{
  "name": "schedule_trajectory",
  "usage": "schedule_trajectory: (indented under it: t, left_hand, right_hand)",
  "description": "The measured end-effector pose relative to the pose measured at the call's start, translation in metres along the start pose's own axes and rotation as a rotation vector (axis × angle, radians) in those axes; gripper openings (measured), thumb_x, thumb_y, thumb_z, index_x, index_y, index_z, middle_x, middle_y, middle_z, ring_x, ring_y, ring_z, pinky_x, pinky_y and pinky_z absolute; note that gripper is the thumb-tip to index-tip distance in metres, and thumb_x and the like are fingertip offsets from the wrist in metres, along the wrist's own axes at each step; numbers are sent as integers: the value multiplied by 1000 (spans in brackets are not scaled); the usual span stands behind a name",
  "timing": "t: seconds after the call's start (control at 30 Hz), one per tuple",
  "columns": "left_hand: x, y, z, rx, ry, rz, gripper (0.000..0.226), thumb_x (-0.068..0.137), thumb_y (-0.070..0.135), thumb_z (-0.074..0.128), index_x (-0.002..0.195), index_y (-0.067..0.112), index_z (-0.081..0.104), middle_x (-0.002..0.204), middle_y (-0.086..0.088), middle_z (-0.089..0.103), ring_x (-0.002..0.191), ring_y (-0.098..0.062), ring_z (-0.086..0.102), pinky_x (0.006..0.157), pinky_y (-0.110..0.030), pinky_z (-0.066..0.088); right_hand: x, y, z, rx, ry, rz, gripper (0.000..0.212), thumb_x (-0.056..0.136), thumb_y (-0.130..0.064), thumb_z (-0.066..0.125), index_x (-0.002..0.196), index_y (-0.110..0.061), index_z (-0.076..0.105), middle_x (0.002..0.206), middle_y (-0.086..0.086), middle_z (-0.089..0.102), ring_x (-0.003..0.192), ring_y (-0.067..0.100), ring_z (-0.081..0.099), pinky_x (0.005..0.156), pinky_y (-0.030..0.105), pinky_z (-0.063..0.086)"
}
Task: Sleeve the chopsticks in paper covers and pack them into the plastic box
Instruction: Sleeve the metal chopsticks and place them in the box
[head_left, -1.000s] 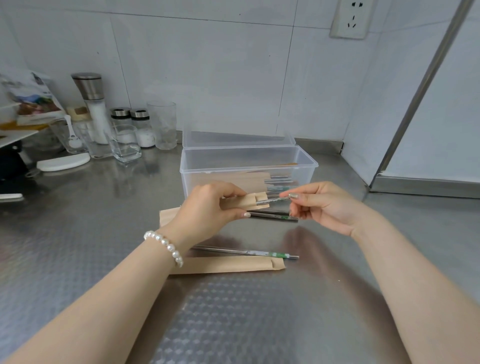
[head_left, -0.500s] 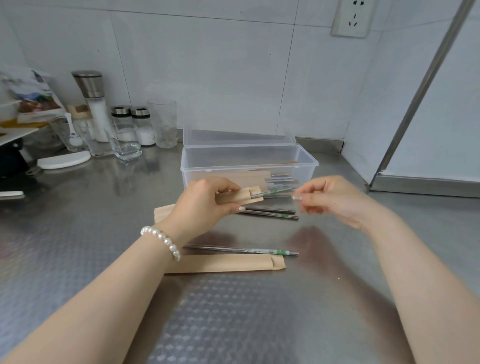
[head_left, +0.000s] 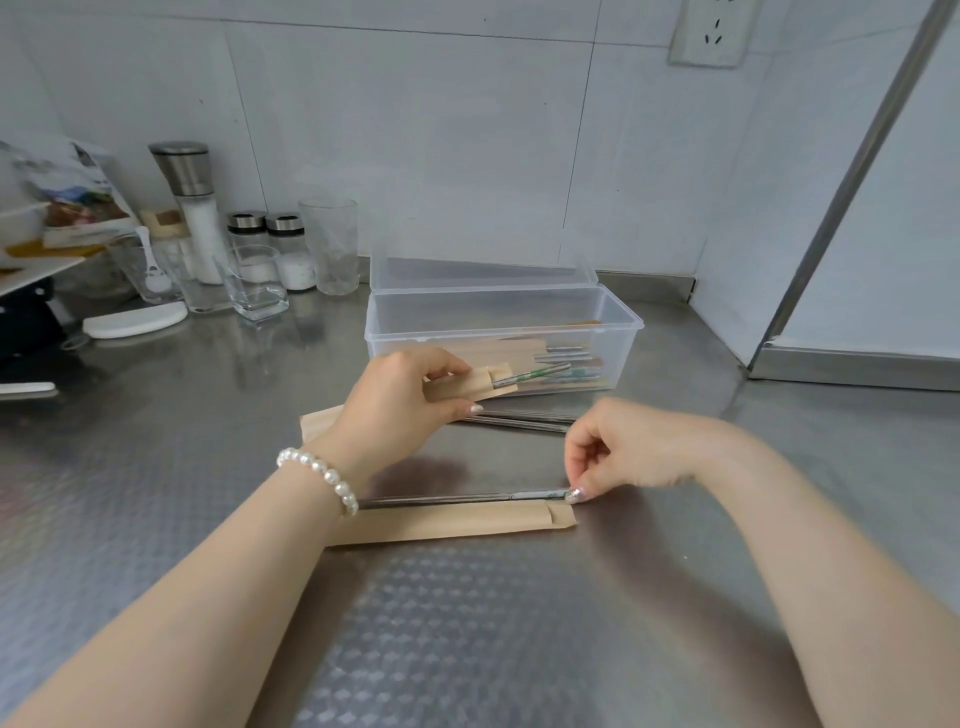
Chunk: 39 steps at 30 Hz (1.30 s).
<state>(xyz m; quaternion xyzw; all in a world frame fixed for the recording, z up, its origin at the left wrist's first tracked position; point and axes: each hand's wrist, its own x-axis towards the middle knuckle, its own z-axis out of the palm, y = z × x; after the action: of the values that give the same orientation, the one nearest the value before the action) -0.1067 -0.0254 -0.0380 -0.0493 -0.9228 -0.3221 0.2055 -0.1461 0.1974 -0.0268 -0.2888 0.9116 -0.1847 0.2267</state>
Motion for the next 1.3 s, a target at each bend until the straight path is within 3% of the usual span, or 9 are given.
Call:
schedule_trajectory:
  t: [0.2,0.3,0.43,0.57,0.67,0.8,1.1,1.2,1.3]
  left_hand:
    - [0,0,0,5,13,-7,34,69,24,78,100,17,67,82,8,59,80,-11,50,70,-17,34]
    - [1,0,-1,11,16,-10,34,69,24,78,101,18,67,83,8,60,80,-12,50,72,-20,35]
    - [1,0,-1,4,22,-20,34,69,25,79,100,19,67,82,10,58,80,-12,50,73,-21,36]
    - [1,-2,-1,11,31,-47,35,69,25,79,101,21,67,79,13,54,79,-11,48,73,-23,35]
    - [1,-3,-1,11,42,-63,34,69,25,78,101,23,67,81,10,55,79,-13,48,73,-23,35]
    - [1,-1,-1,1,30,-44,33,69,24,78,100,21,67,76,17,52,79,-12,49,73,-22,35]
    - [0,-2,2,-5,10,-25,34,68,25,78,100,22,67,81,8,57,77,-13,49,73,-24,38]
    - [1,-3,2,-9,8,-21,33,69,24,78,100,22,67,83,6,59,77,-14,50,73,-26,40]
    - [1,-2,3,-8,-8,-9,34,69,25,78,100,22,67,83,7,59,78,-14,51,75,-26,42]
  right_hand:
    - [-5,-4,-4,-37,3,13,10,85,-20,64,77,-16,61,65,-8,56,63,8,48,65,24,40]
    - [-12,-4,-11,65,41,16,12,88,-13,60,76,-15,57,67,-3,63,57,8,50,55,15,41]
    - [-18,1,-21,281,284,-20,13,86,-5,60,82,-16,65,59,-4,62,44,1,48,47,11,39]
    - [-16,8,-29,839,583,-145,21,85,2,56,77,-10,71,55,1,59,48,9,47,47,14,39]
    - [-13,19,-37,1296,826,-220,35,90,-4,51,63,-9,71,48,-1,55,43,7,46,42,15,35]
    - [-14,43,-46,1563,1067,-179,27,95,-23,48,73,-9,55,44,-4,44,37,8,34,39,17,25]
    - [-8,58,-45,1505,1185,-100,30,96,-26,47,72,-9,53,40,-4,45,35,8,33,38,17,23]
    - [-7,55,-44,1472,1156,-85,28,96,-25,48,73,-9,54,39,-4,46,35,8,35,38,17,24]
    - [-6,49,-40,1418,1019,-51,24,93,-22,52,74,-9,58,42,-4,49,37,6,39,39,17,28]
